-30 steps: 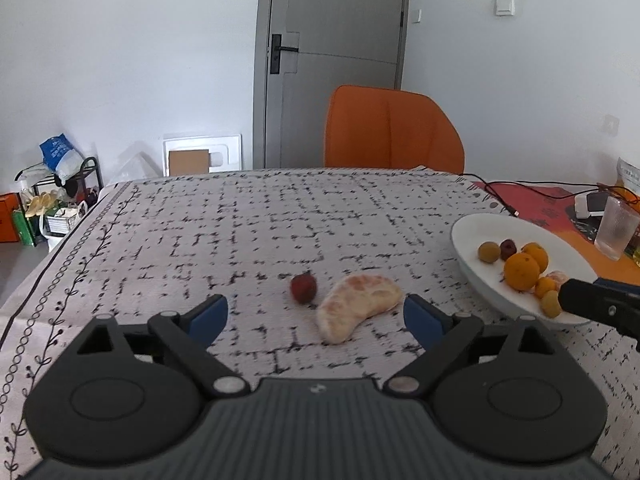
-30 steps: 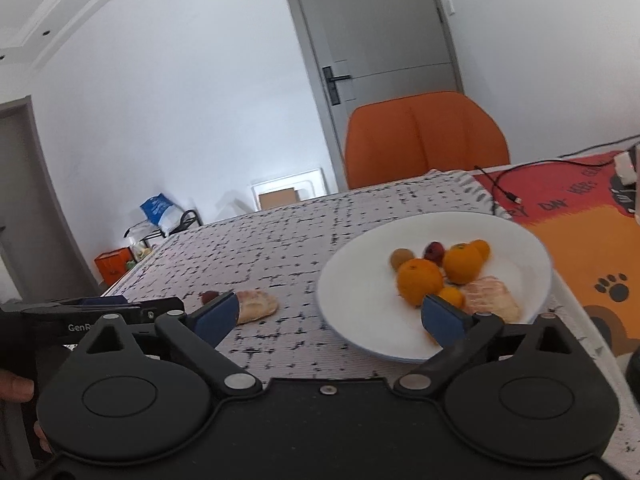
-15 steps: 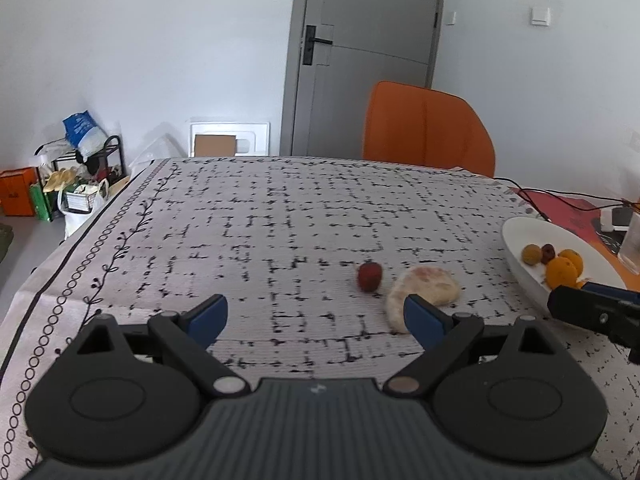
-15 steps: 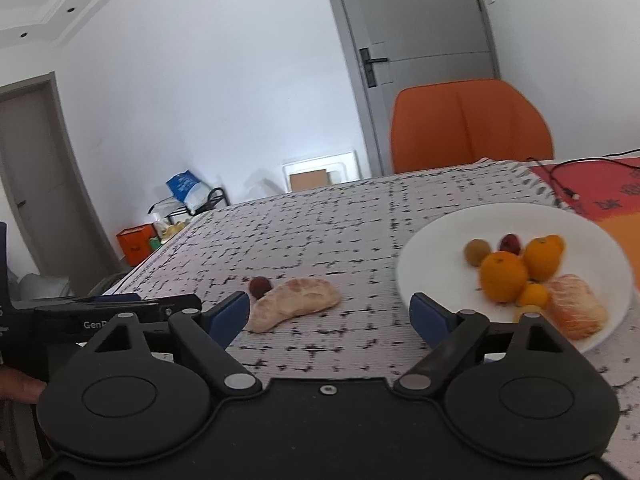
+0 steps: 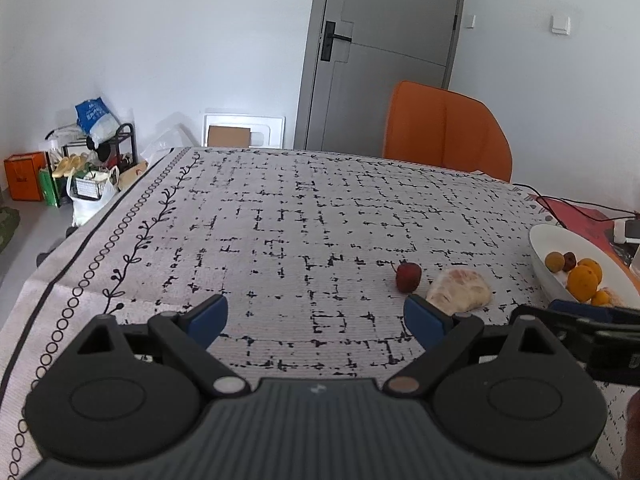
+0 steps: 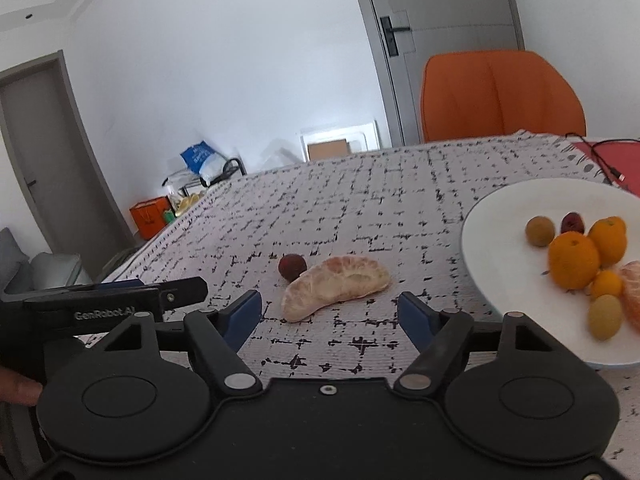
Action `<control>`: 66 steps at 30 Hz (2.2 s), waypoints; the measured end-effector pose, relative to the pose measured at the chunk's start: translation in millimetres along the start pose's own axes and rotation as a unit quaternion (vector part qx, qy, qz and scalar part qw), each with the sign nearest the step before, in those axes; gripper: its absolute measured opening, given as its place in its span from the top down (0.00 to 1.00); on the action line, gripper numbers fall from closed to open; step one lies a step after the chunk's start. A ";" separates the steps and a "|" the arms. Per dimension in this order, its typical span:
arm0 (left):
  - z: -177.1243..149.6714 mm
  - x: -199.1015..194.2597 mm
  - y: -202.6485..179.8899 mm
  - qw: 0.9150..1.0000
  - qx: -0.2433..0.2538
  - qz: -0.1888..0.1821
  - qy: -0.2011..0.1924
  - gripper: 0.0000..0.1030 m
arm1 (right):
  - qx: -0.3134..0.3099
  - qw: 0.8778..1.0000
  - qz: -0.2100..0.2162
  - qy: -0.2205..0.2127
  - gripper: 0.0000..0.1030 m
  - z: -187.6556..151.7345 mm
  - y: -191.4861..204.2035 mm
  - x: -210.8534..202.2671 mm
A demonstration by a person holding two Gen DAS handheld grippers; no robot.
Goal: Organize fruits
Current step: 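Withdraw both grippers toward the peeled segment and red plum on the table, then close the right gripper on the large peeled orange segment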
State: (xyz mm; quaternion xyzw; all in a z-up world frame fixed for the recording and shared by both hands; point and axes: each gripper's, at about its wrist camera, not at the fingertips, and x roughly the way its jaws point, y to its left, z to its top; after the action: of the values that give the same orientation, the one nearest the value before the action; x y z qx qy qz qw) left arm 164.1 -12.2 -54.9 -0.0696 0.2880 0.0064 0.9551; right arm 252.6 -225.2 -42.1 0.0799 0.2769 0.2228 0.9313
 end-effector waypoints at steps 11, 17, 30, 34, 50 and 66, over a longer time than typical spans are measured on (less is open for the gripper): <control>2.3 11.3 14.1 1.000 -0.017 0.004 0.008 0.09 | -0.003 0.999 0.004 0.036 0.28 5.3 12.9 33.4; 2.1 15.4 19.6 1.000 -0.023 0.005 0.010 0.09 | 0.017 0.999 0.010 0.049 0.28 8.6 10.6 46.9; 1.9 26.4 30.1 0.999 -0.043 0.010 0.019 0.09 | -0.017 0.998 -0.029 0.050 0.27 11.2 22.9 69.2; 2.3 27.1 30.7 0.999 -0.043 0.011 0.019 0.09 | -0.029 0.998 -0.034 0.048 0.28 10.9 24.5 70.5; 0.7 25.3 12.2 0.999 -0.034 -0.002 0.022 0.09 | -0.009 0.998 -0.032 0.045 0.71 2.2 0.7 40.5; -1.2 28.8 9.7 0.999 -0.029 -0.002 0.026 0.09 | -0.003 0.998 -0.042 0.044 0.58 8.6 -1.2 49.2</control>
State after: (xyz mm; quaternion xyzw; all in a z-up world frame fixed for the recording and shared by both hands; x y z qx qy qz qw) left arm 187.0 -3.6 -73.0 -0.0981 0.3124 0.0115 0.9448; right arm 294.6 -203.8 -58.9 0.0556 0.3200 0.1875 0.9270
